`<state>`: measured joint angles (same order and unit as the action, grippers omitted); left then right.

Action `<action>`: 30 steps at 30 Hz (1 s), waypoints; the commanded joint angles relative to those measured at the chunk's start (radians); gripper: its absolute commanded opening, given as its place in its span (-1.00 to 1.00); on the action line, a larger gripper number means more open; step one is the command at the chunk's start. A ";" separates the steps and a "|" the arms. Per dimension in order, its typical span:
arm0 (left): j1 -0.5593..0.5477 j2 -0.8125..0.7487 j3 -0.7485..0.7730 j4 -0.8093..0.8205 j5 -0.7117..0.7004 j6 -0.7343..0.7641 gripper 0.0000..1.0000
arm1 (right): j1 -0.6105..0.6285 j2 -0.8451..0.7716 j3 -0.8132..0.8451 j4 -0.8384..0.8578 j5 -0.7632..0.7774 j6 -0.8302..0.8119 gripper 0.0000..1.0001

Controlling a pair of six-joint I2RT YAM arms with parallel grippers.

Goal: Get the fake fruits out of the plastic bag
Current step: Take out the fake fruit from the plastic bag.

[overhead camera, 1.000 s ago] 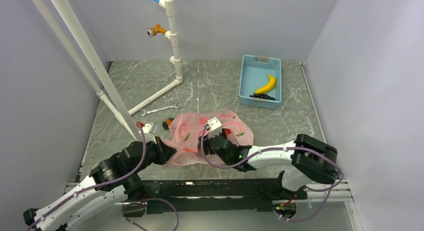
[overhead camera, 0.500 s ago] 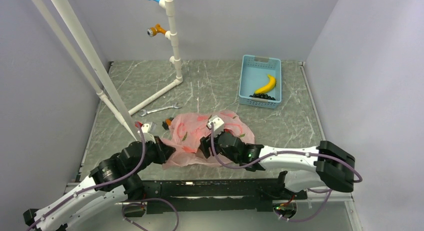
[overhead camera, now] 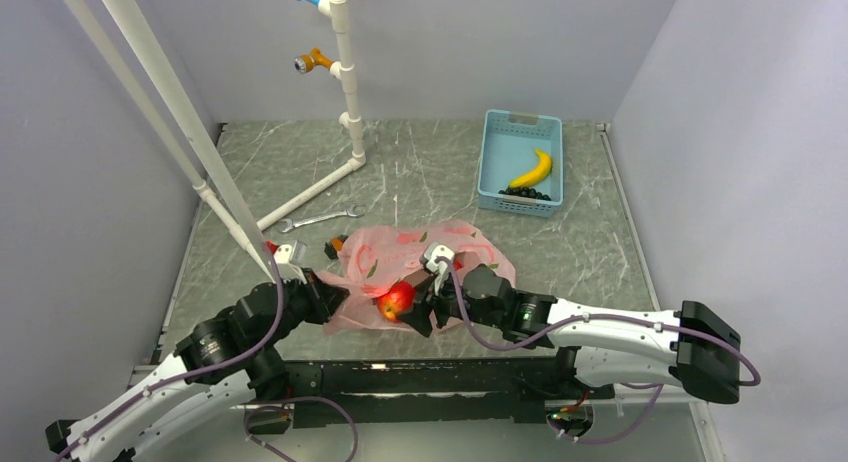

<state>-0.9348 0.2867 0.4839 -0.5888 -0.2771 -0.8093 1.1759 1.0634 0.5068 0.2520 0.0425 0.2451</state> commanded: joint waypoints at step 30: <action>0.002 0.105 0.062 0.050 0.005 -0.024 -1.00 | -0.037 -0.246 0.154 -0.111 0.811 0.101 -1.00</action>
<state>-0.9348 0.3805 0.5087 -0.5865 -0.2813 -0.8299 1.1610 0.8356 0.6174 0.1211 0.6201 0.3805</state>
